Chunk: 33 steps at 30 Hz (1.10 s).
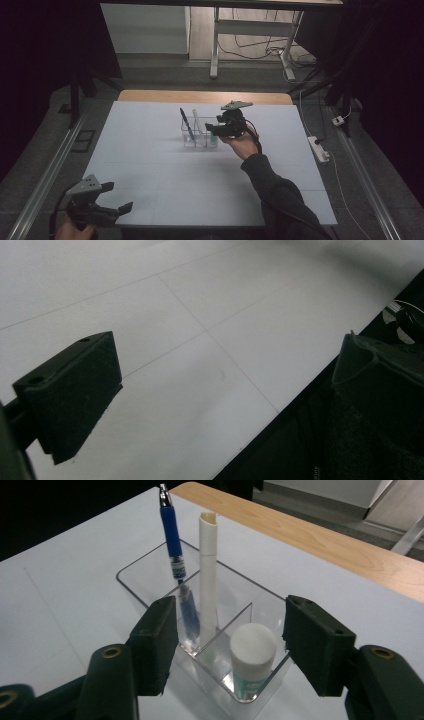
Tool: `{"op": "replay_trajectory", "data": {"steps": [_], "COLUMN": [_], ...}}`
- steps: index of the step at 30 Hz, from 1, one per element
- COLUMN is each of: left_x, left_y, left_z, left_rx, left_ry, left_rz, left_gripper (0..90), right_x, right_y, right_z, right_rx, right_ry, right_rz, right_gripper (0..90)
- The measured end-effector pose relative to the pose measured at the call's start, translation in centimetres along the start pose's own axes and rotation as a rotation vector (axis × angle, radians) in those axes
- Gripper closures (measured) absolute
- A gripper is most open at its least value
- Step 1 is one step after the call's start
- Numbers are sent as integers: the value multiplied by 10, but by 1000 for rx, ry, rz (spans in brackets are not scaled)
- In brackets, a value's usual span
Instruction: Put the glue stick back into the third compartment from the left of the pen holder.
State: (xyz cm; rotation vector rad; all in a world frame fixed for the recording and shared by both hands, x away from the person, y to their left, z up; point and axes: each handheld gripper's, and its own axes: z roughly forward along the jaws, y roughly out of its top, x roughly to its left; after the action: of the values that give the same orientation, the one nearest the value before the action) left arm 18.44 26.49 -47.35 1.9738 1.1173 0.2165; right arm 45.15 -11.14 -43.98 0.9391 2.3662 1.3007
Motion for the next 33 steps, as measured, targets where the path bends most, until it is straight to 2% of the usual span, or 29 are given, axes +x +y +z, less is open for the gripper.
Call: {"op": "replay_trajectory", "data": {"steps": [6,11,17,20,27,33], "left_x": [0,0,0,0,0,0], "left_y": [0,0,0,0,0,0], "left_z": [0,0,0,-1,0,0], "left_rx": [-2,-2,-4,-5,-1,-1], "left_ry": [-2,-2,-2,-2,-2,-2], "left_rz": [1,0,-3,-3,-3,-2], "left_gripper": [0,0,0,0,0,0], "right_x": [3,6,10,12,14,17], "right_y": [0,-5,-8,-10,-20,-31], "right_z": [-5,-9,-19,-25,-39,-53], "right_rx": [19,44,56,79,119,130], "right_ry": [30,52,79,89,114,125], "right_rz": [4,-12,-18,-24,14,17], "right_gripper": [314,255,186,153,117,40]}}
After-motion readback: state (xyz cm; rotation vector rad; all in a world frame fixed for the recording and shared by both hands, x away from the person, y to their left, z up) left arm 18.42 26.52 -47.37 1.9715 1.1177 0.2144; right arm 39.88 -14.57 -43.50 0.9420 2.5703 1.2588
